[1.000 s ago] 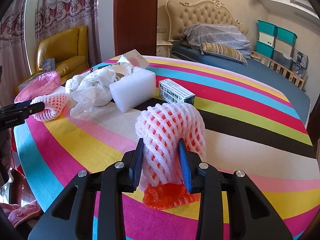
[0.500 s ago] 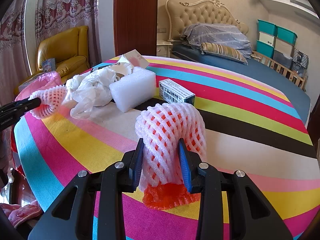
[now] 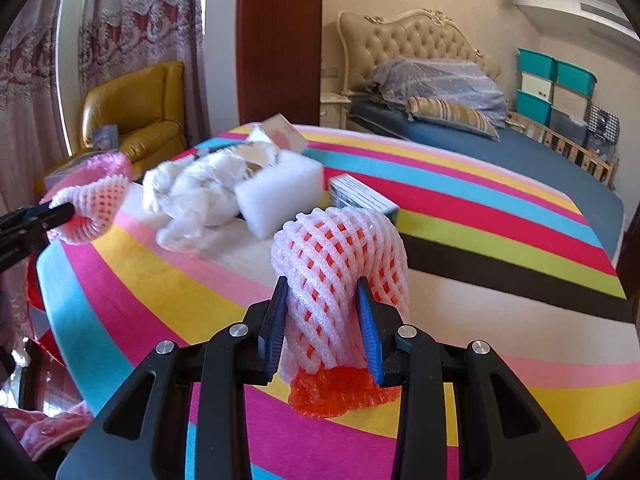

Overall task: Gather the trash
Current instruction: 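Grasp a pink-orange foam net with the right tool while the left tool grasps a white foam net, then carry both foam nets to the wastebasket and release them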

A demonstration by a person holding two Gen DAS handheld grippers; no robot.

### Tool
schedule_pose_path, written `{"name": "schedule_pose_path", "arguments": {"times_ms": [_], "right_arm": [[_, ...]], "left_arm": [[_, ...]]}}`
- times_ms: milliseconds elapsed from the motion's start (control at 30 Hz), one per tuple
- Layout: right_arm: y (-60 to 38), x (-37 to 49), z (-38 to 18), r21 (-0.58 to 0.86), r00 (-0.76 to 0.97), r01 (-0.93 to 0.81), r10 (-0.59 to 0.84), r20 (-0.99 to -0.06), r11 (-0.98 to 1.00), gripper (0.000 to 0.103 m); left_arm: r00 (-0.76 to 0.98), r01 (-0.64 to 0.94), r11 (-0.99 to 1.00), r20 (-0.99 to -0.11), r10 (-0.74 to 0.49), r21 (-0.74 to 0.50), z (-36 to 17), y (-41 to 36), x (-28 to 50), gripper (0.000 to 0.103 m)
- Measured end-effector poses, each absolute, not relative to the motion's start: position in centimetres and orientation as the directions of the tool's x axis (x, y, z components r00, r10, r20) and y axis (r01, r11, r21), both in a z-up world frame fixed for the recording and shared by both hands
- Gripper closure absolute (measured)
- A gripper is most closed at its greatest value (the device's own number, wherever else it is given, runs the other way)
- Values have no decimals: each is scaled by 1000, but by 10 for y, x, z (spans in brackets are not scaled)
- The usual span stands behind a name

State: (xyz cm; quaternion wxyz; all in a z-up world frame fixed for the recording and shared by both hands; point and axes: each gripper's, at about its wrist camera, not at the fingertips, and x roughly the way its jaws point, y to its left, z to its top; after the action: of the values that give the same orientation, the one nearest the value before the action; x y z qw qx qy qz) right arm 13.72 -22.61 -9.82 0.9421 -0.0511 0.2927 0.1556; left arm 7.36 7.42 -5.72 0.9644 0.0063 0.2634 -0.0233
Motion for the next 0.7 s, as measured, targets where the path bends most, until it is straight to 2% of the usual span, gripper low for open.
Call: {"name": "schedule_pose_path", "arguments": {"times_ms": [267,700], "right_arm": [[-193,126,-76,-35,777,-422,342,-528,906,70],[-100,120,-54,-111,698,-627,493,-519,771,70]], "left_arm": [[875,19,1000,-484,-14,7,-52,83,65,64],[890,-80,997,-448,82,22,-46,119,53,63]]}}
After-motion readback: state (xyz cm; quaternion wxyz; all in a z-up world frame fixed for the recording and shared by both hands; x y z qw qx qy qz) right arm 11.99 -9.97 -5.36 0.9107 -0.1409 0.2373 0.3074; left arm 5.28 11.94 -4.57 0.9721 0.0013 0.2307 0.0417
